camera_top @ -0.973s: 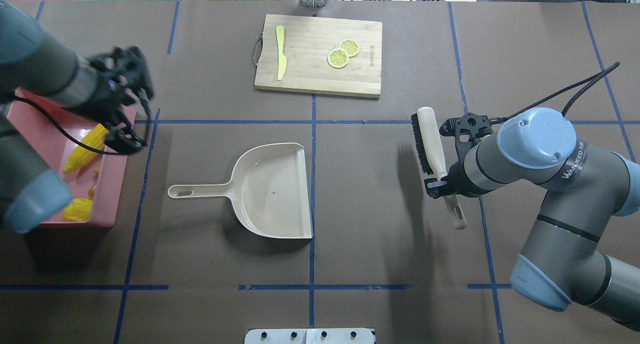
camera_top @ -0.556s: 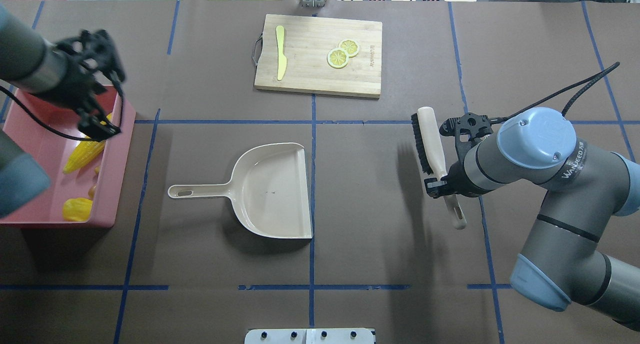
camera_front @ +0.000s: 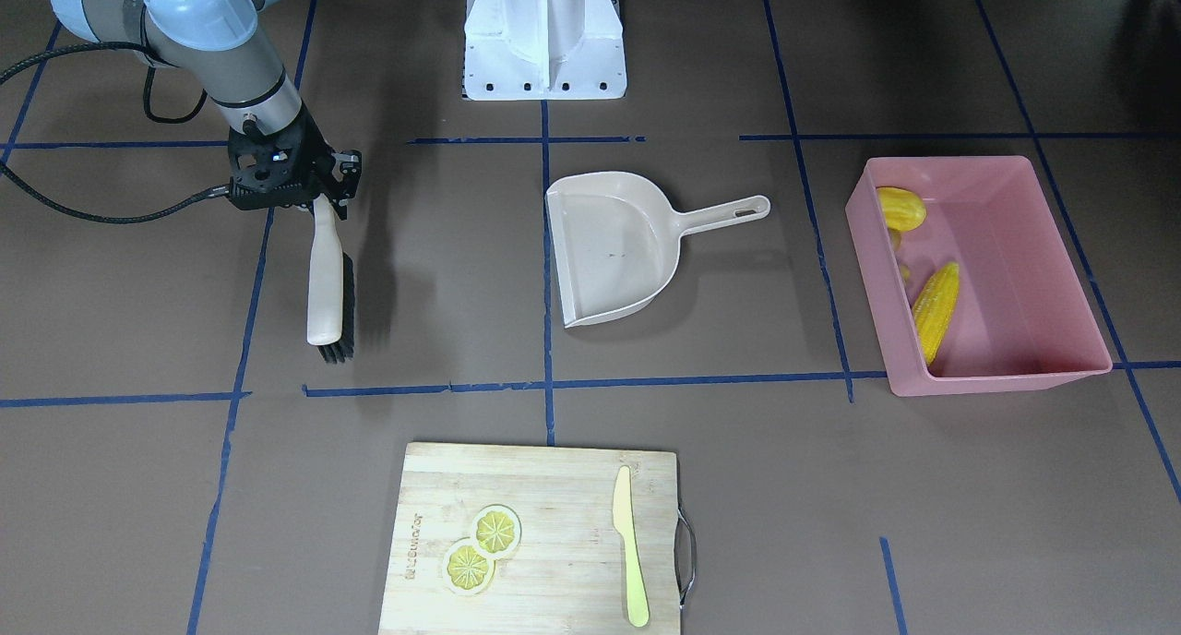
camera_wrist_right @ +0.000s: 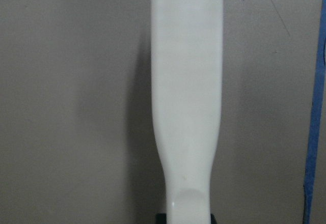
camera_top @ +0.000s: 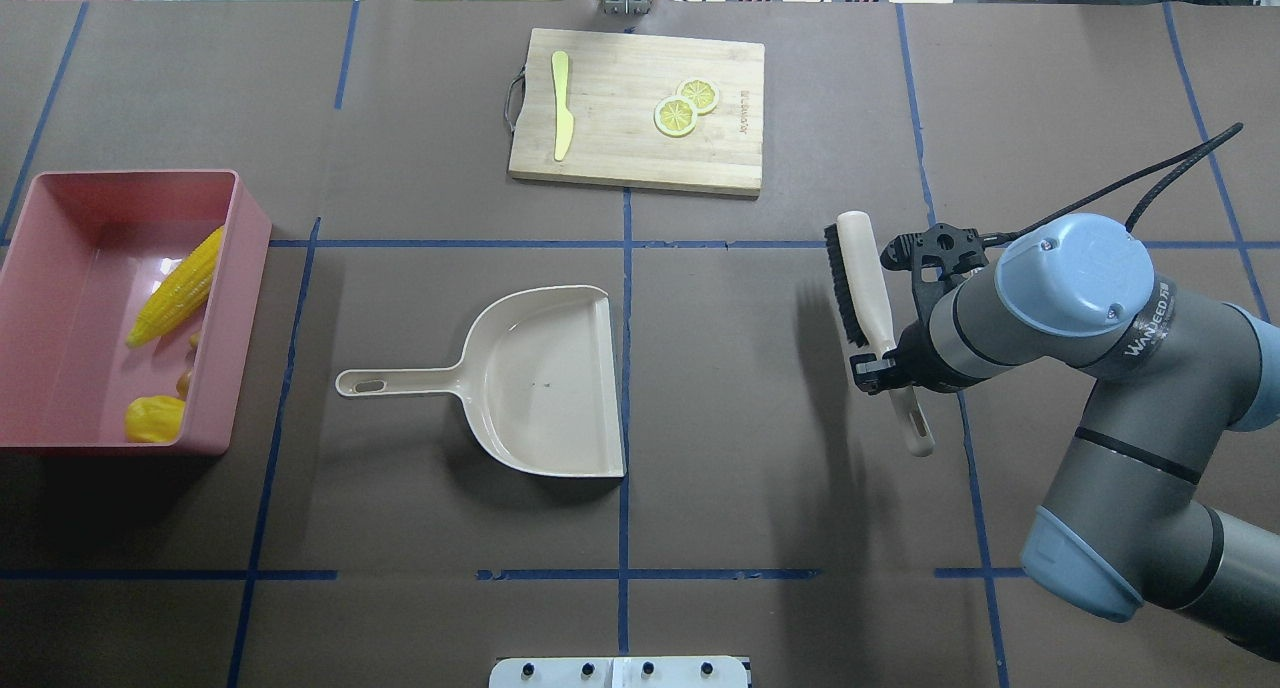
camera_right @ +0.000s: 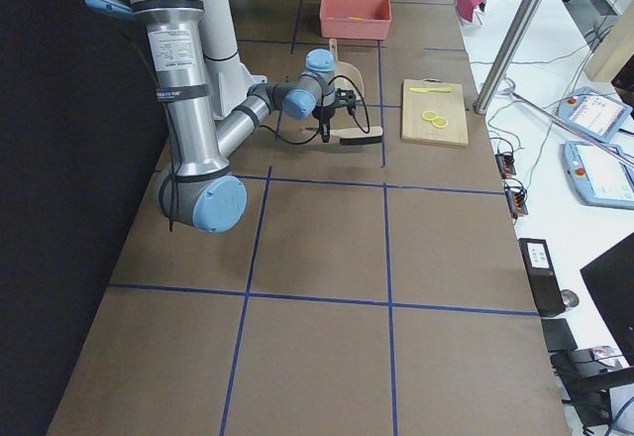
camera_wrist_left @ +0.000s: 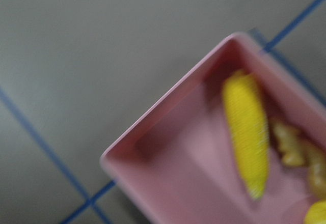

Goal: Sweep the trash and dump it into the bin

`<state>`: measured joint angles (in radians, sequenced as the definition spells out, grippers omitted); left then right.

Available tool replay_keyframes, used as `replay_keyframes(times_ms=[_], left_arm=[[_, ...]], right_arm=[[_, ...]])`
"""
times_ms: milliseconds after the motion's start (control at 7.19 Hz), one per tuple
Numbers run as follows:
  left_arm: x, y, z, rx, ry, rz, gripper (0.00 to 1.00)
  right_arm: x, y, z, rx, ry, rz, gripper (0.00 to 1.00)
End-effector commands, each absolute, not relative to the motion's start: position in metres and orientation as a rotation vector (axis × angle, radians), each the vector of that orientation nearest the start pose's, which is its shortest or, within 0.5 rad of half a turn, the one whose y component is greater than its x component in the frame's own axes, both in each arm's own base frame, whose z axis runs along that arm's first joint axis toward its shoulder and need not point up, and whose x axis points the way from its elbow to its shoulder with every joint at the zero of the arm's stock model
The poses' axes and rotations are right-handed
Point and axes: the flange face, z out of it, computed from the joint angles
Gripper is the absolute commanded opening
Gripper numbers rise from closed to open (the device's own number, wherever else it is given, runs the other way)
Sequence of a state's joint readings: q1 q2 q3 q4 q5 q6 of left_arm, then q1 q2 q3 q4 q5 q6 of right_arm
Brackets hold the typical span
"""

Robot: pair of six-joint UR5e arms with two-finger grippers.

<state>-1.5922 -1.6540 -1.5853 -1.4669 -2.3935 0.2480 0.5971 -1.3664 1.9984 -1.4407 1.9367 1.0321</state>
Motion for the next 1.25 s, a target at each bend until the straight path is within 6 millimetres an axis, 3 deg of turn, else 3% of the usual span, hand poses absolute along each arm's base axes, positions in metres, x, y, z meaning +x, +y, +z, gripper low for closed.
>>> replay_keyframes(times_ms=[0, 278, 417, 556, 695, 834, 1112], left_arm=[[-0.102, -0.484, 0.667, 0.039, 0.869, 0.096, 1.0], [-0.102, -0.487, 0.664, 0.047, 0.863, 0.101, 1.0], [-0.102, -0.487, 0.664, 0.05, 0.861, 0.104, 1.0], [-0.102, -0.484, 0.666, 0.059, 0.859, 0.12, 1.0], [-0.102, -0.479, 0.663, 0.108, 0.84, 0.142, 1.0], [-0.1, -0.465, 0.676, 0.106, 0.833, 0.146, 1.0], [-0.1, -0.453, 0.685, 0.09, 0.832, 0.135, 1.0]], right_arm=[[-0.39, -0.385, 0.345, 0.11, -0.824, -0.084, 0.0], [-0.38, -0.393, 0.343, 0.088, -0.804, -0.063, 0.0], [-0.355, -0.404, 0.344, 0.052, -0.8, -0.039, 0.0], [-0.328, -0.407, 0.361, 0.037, -0.788, -0.035, 0.0], [-0.288, -0.392, 0.394, 0.058, -0.748, -0.109, 0.0], [-0.242, -0.39, 0.428, 0.059, -0.707, -0.14, 0.0], [-0.163, -0.378, 0.524, 0.055, -0.719, -0.178, 0.0]])
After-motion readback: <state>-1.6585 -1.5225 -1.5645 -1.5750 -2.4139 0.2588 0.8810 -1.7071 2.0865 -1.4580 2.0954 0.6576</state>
